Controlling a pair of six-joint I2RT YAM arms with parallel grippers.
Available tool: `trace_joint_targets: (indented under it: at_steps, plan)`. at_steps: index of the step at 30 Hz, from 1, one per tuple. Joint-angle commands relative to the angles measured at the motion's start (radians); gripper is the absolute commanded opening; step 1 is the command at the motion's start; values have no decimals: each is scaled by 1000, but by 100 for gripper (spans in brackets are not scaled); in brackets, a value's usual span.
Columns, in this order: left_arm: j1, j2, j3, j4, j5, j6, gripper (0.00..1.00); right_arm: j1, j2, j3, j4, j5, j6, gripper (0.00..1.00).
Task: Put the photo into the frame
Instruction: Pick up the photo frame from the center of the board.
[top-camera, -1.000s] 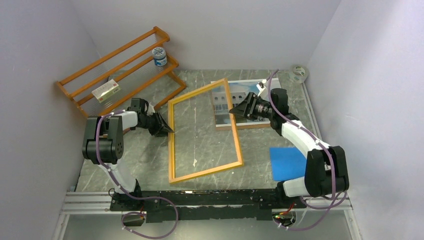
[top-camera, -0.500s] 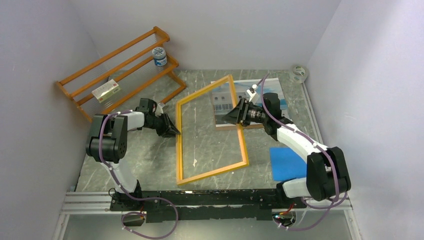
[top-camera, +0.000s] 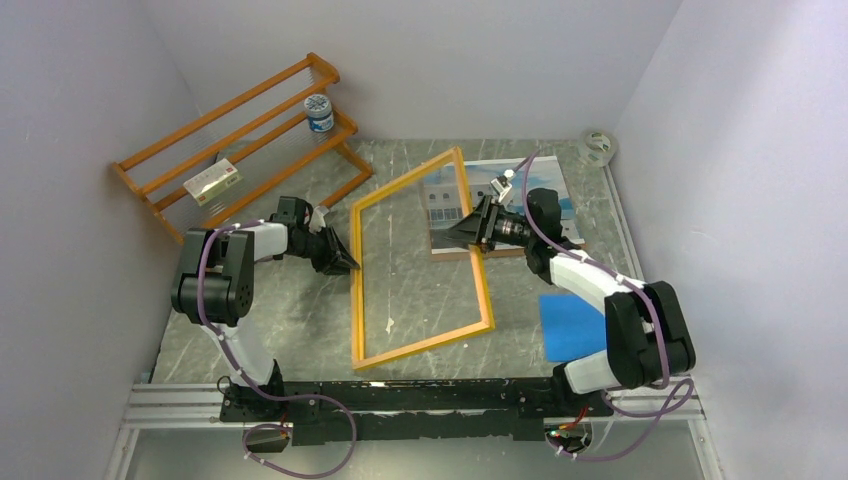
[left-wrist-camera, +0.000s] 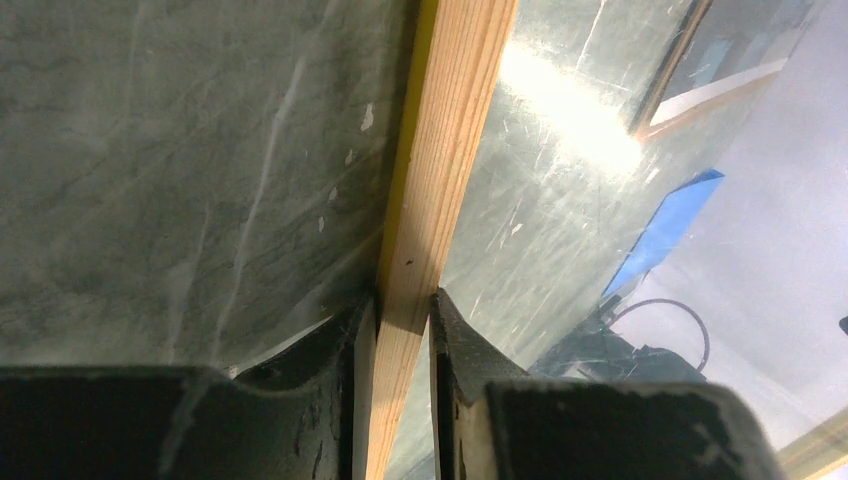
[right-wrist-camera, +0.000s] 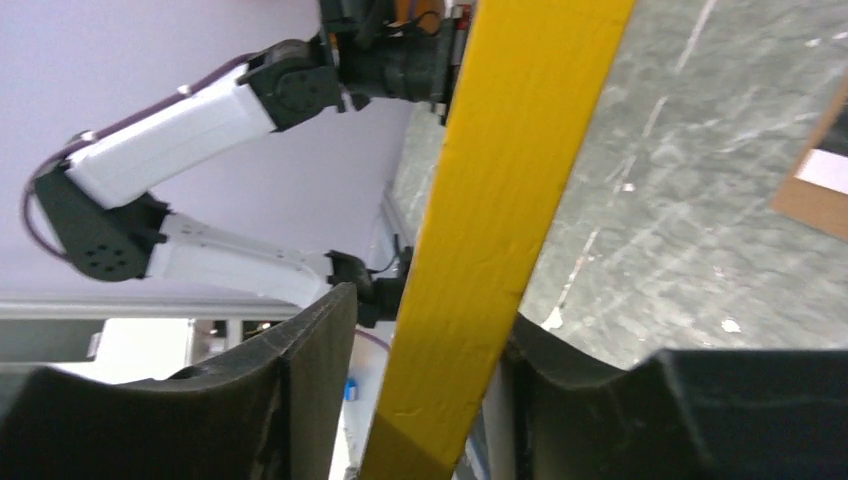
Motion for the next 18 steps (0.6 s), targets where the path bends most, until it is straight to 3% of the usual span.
trace_joint_targets:
  at_steps: [1,4,7,10,14,18]
  plan:
    - [-8,11,-13,9,19,-28,19,25,44,-25,289,-135,191,47]
    - [-8,5,-22,26,25,-38,23,34,70,-40,351,-140,241,48]
    - [-8,2,-25,35,26,-44,28,41,71,12,130,-78,135,66]
    - [-8,-3,-31,44,27,-49,31,51,73,43,42,-51,74,69]
    - [-8,-6,-33,54,32,-52,35,59,105,36,204,-112,175,46]
    - [-9,-33,-46,64,13,-63,40,61,119,20,353,-132,274,32]
